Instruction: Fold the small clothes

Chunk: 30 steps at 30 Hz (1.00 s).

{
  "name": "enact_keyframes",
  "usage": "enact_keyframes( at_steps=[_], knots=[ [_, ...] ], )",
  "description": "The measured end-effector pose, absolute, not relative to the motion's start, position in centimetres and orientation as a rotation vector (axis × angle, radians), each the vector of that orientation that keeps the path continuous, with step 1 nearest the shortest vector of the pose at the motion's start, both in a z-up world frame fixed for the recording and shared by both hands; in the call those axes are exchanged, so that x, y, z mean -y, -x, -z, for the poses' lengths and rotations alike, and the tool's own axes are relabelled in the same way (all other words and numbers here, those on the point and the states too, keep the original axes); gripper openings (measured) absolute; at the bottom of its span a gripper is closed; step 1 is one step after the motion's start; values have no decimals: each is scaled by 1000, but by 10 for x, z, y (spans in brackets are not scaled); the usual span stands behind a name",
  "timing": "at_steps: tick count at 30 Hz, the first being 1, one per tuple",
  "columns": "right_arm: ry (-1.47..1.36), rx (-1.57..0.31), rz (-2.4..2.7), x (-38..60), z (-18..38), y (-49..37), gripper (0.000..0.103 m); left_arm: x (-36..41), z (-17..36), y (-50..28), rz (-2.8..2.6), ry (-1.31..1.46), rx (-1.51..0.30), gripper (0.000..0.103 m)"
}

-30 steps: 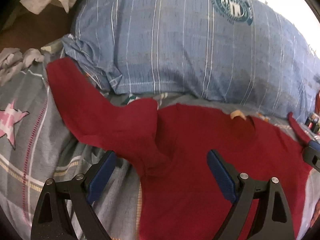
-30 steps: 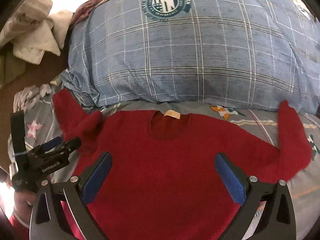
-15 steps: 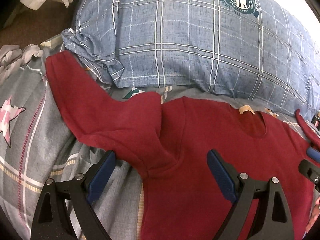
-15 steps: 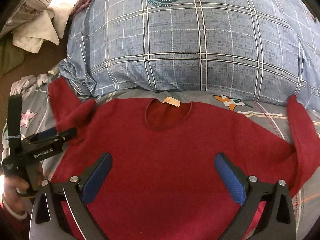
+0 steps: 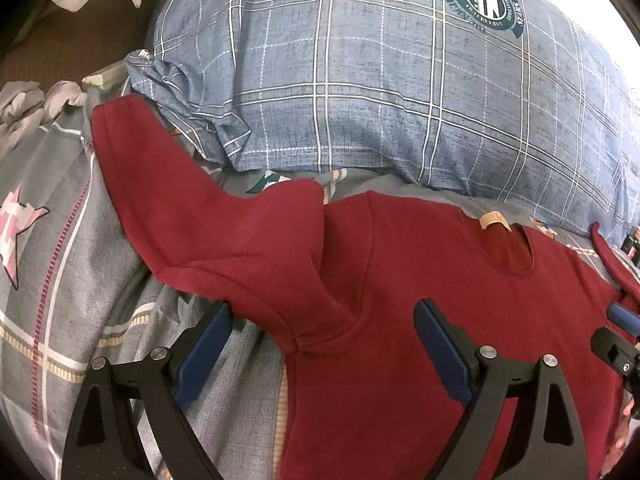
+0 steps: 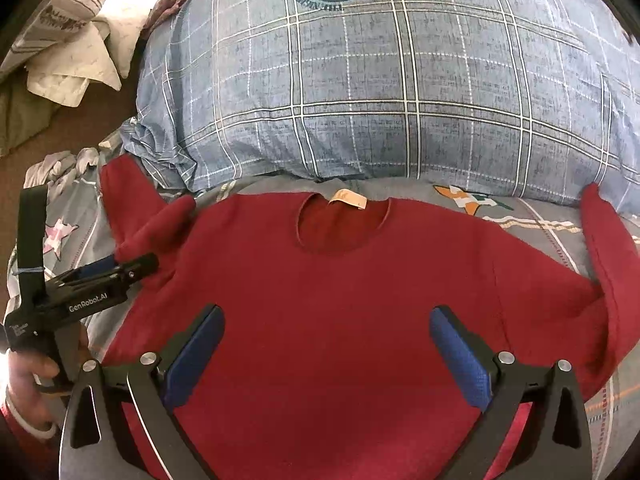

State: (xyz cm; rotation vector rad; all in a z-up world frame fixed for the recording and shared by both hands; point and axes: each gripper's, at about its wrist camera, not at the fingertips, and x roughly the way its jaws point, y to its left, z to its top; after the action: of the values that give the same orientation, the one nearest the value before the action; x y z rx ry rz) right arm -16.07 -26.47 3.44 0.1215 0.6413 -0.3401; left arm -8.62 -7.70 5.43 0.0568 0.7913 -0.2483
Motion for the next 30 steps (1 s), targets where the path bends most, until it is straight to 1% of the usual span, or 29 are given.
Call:
enact_keyframes(
  at_steps=[11, 22, 30],
  knots=[
    [-179, -645, 327, 273, -26, 158, 102, 74, -57, 85, 256, -31, -796, 92],
    [-54, -687, 315, 253, -17, 149, 101, 73, -60, 86, 266, -26, -792, 92],
    [-84, -712, 319, 259, -12, 148, 94, 67, -61, 87, 259, -3, -798, 92]
  ],
)
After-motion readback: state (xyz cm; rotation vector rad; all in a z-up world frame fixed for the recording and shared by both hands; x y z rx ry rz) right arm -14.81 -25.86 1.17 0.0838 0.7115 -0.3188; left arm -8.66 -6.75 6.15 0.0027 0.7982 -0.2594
